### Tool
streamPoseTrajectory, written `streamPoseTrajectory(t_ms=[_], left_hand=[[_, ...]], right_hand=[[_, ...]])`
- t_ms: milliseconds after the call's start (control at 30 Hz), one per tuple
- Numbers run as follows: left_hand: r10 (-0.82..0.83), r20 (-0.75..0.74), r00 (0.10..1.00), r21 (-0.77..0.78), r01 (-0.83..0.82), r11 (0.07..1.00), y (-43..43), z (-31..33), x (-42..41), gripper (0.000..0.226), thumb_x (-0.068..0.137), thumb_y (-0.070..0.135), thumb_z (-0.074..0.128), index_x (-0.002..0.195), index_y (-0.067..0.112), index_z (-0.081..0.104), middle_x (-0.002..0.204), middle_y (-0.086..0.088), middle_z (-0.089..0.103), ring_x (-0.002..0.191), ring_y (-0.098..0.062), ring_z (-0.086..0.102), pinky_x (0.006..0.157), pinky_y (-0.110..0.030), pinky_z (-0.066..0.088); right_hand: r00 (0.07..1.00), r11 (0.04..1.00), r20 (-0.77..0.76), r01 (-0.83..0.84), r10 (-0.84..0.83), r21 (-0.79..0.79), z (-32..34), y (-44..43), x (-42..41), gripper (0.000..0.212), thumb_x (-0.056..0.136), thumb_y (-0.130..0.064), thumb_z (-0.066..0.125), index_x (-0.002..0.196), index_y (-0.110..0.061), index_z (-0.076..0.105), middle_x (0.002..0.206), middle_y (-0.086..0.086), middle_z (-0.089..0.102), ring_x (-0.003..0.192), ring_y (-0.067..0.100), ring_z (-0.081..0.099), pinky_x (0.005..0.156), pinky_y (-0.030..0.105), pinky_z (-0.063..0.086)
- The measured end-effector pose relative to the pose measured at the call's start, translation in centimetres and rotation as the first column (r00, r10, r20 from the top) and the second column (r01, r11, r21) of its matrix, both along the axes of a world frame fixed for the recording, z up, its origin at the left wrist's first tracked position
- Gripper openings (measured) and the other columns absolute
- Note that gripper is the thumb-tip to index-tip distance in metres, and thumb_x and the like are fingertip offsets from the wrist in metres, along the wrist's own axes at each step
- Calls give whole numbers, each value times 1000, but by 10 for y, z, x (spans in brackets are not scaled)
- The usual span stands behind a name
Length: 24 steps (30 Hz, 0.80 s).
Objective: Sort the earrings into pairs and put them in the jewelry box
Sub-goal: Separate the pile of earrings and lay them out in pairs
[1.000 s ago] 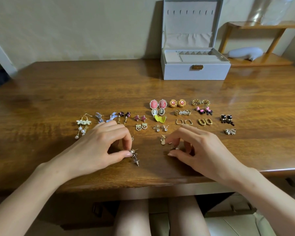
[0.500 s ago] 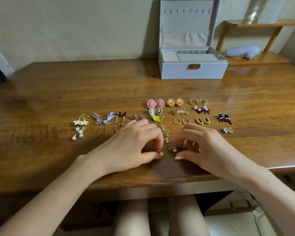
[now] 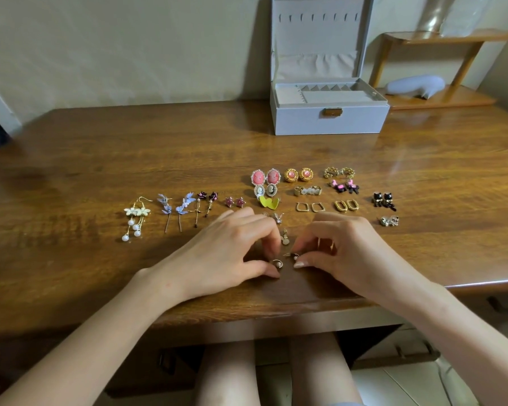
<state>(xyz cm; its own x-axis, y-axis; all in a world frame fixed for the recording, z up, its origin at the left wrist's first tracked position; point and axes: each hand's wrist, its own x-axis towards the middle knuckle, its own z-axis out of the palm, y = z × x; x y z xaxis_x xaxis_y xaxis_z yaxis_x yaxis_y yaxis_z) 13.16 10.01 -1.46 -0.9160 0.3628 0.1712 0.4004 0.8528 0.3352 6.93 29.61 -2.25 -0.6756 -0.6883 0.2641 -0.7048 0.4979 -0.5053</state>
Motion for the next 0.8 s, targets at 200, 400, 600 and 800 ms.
streamPoseTrajectory(t_ms=[200, 400, 600, 800], left_hand=[[31, -20, 999, 15, -31, 999, -9, 4, 5, 26, 72, 49, 65, 88, 38, 49, 85, 28, 45, 90, 7, 40, 80, -3, 25], [186, -53, 981, 78, -182, 980, -43, 13, 15, 15, 76, 42, 56, 88, 33, 56, 98, 29, 49, 91, 3, 46, 75, -10, 37], [298, -66, 952, 12, -298, 955, -64, 15, 21, 11, 78, 32, 64, 81, 38, 56, 83, 28, 49, 90, 3, 45, 75, -15, 32], [309, -56, 949, -13, -310, 951, -61, 16, 23, 9, 75, 39, 61, 78, 40, 53, 80, 25, 48, 89, 5, 43, 75, -19, 30]], right_hand=[[1000, 999, 1, -19, 19, -36, 2, 0, 1, 20, 70, -26, 80, 87, -25, 71, 80, -11, 59, 70, 7, 54, 63, 28, 48], [998, 991, -35, -62, 58, -115, 4, -8, 3, 15, 74, -30, 76, 88, -28, 70, 80, -15, 57, 66, 6, 53, 56, 19, 46], [986, 995, -156, -75, 63, -68, 3, -31, 5, 15, 74, -30, 75, 87, -23, 71, 86, -7, 59, 80, 12, 48, 65, 31, 48], [972, 989, -186, -149, 146, 0, 8, -63, 0, 9, 78, -22, 73, 87, -21, 74, 86, 0, 60, 88, 23, 51, 75, 37, 47]])
